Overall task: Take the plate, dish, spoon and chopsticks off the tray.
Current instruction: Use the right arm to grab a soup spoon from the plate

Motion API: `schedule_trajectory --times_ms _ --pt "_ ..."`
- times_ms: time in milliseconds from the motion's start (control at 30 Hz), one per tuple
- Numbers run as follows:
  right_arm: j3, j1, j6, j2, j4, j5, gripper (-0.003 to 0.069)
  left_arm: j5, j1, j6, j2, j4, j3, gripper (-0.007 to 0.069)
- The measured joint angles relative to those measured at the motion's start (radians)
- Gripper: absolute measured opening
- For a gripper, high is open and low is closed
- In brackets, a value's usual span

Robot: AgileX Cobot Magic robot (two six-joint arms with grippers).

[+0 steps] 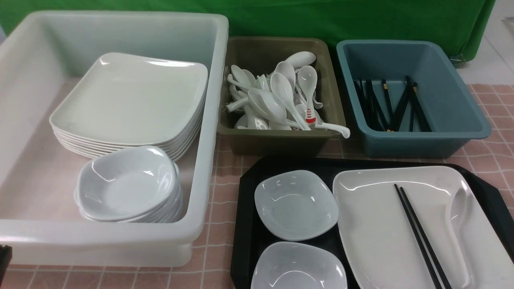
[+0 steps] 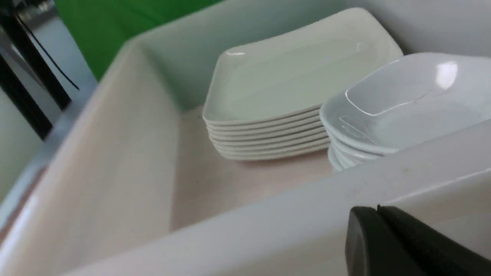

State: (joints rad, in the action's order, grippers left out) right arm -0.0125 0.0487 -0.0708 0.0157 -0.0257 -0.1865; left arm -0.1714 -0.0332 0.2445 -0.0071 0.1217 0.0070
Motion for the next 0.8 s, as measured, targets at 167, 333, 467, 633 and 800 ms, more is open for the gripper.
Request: schedule_trajectory --times_ms 167,333,467,633,800 --pt "0.000 0.000 0.000 0.000 0.000 0.000 0.0247 0.308 0.000 -0.022 0.000 -0.155 0.000 0.0020" --pt "0.000 0.000 0.000 0.000 0.000 0.000 0.0247 0.492 0.000 -0.069 0.000 -0.209 0.000 0.0020" --pt "0.000 0.000 0.000 0.000 0.000 0.000 0.0247 0.517 0.000 -0.081 0.000 -0.180 0.000 0.0020" --pt "0.000 0.000 0.000 0.000 0.000 0.008 0.0247 0.519 0.000 -0.233 0.000 -0.207 0.000 0.0020" --pt "0.010 -0.012 0.213 0.000 0.149 0.154 0.0247 0.693 0.000 -0.606 0.000 -0.248 0.000 0.0020"
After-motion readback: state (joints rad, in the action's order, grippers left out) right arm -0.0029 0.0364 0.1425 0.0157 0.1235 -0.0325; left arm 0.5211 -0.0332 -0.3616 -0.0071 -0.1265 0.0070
